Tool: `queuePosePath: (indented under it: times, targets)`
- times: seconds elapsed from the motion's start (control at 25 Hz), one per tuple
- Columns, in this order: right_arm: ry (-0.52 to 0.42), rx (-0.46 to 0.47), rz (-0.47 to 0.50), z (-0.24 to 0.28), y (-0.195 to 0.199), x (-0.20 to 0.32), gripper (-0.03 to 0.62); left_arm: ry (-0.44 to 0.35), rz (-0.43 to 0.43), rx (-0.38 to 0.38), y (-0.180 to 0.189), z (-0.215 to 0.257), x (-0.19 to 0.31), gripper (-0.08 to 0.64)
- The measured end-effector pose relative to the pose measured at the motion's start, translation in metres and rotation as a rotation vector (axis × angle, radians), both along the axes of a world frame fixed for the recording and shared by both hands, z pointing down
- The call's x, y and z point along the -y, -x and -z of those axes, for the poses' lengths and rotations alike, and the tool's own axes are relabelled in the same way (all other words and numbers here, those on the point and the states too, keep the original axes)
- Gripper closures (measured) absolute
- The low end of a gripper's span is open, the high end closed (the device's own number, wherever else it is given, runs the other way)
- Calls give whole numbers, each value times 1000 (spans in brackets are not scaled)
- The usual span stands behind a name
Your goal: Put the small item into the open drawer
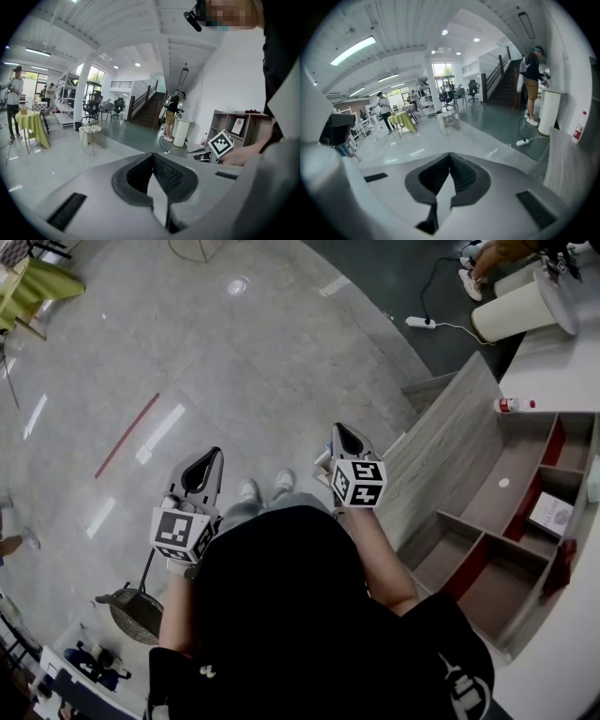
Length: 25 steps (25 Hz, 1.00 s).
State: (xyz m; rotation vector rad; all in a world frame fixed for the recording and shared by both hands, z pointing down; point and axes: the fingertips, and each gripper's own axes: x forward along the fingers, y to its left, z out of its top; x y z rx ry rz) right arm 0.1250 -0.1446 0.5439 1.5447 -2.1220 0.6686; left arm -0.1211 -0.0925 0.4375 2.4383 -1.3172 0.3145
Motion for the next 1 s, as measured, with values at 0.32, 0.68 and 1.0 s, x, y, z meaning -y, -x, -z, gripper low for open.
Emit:
queuePosePath:
  times: [0.32,0.68,1.0]
  targets:
    - [-279,-57,213,86,40,4,580,-60,-4,-16,4,17,11,557]
    - [-394,-61,333,131,58,-3,580,-114,-4,-19,8,32,18,557]
    - [-475,-64,407,152,71,-10,580,-129,-12,-19,7,38,18,557]
